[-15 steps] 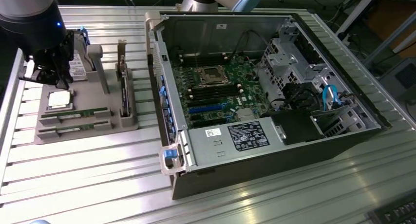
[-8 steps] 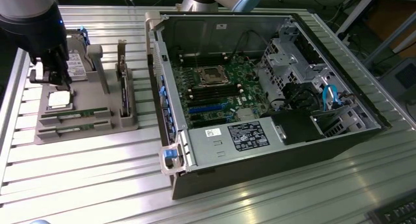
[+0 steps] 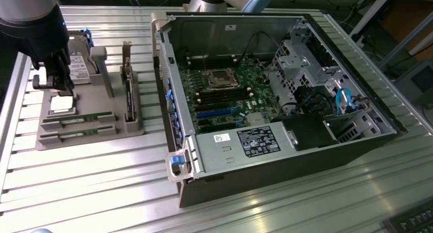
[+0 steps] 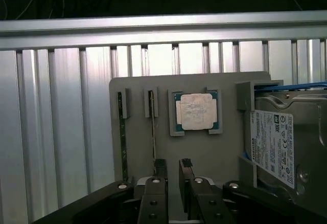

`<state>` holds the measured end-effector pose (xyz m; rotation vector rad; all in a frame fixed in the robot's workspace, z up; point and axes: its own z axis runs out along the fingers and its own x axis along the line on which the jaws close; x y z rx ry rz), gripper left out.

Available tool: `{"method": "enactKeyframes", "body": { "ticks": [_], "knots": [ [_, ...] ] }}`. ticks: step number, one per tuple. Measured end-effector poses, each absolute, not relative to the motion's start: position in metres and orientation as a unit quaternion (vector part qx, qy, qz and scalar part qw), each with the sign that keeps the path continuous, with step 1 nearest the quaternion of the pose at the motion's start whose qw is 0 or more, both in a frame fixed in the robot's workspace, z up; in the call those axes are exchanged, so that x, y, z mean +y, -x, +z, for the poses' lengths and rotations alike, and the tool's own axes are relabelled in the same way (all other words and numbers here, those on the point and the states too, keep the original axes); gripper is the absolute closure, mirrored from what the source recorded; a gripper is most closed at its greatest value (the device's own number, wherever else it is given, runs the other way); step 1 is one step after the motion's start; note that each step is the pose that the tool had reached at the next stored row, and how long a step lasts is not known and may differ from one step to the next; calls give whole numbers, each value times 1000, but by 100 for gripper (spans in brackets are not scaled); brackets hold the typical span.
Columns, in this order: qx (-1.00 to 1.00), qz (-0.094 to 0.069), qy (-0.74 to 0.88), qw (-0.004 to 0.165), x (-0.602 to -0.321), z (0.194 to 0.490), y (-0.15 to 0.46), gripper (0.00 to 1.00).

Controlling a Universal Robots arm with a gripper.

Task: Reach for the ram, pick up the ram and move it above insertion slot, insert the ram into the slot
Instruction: 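Pick up the ram and move it above insertion slot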

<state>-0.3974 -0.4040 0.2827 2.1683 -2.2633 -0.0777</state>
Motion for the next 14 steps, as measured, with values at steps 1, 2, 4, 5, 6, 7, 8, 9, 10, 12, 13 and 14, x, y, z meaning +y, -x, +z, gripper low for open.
{"method": "enactKeyframes", "body": {
  "ticks": [1,2,4,5,6,7,8,9,10,12,13,14],
  "knots": [
    [-722,-25,-692,3,-405,283,397,76],
    [-721,-25,-692,3,-407,283,397,76],
    [-721,-25,-693,3,-410,283,398,76],
    [-721,-25,-693,3,-412,283,398,76],
    [-720,-25,-693,3,-413,283,398,76],
    [-720,-25,-694,3,-415,283,398,76],
    [-719,-25,-694,3,-417,283,398,76],
    [-718,-25,-696,3,-418,283,398,76],
    [-715,-25,-698,3,-418,283,398,76],
    [-687,-25,-726,4,-421,282,399,76],
    [-687,-25,-726,4,-423,282,400,76],
    [-687,-25,-726,4,-424,282,400,76]
  ]
}}
